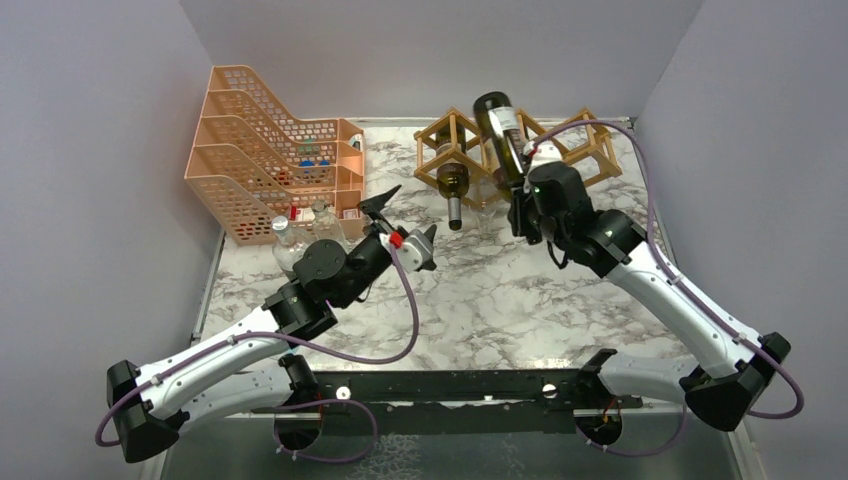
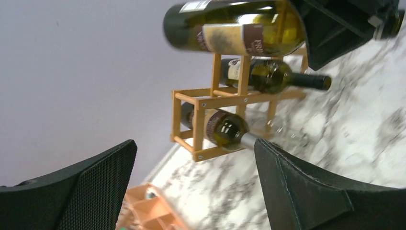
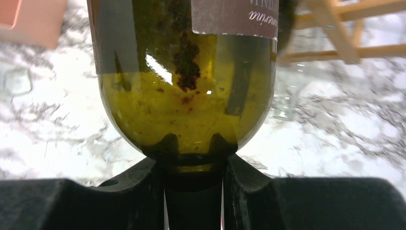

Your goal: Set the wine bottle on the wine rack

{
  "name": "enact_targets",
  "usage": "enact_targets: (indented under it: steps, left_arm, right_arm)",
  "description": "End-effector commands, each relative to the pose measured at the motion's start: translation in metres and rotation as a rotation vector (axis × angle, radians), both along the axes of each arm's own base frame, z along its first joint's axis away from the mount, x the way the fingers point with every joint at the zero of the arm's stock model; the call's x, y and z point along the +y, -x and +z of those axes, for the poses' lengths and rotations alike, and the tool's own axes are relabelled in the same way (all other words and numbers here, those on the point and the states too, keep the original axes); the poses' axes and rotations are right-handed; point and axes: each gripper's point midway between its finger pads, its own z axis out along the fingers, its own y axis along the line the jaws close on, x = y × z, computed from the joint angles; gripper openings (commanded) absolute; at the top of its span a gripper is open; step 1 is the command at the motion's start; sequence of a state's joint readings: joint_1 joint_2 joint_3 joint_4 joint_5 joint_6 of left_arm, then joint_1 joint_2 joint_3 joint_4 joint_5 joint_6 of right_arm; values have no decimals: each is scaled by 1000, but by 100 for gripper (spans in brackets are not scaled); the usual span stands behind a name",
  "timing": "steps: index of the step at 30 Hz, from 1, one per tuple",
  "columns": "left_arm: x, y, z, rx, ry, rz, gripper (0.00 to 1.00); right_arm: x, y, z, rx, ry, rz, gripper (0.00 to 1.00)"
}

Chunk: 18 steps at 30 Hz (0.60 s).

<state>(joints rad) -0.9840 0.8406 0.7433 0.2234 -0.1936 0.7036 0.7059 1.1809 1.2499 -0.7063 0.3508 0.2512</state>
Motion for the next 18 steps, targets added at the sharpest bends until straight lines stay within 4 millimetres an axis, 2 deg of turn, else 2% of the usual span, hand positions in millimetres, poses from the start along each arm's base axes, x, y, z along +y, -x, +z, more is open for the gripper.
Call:
enact_targets:
  steps: [1,5,9,12,18]
  left_arm:
    - [3,-1,16,259,374,40,99]
    - [3,-5,0,385,457,87,99]
    - [3,-8,-19,484,493,135,99]
    - [3,-8,-29,515,499,151,99]
    - [2,-2,-31,527,500,121,99]
  right_arm:
    - [-45,-15,52,-147,-87,-201,1]
    - [-84,-9,57,-156,-48,-338,1]
    - [-119,9,54,-136,-19,-491,1]
    - [-134,26,42,-94,-11,-560,1]
    - [-152,56,20,-27,-39,-667,1]
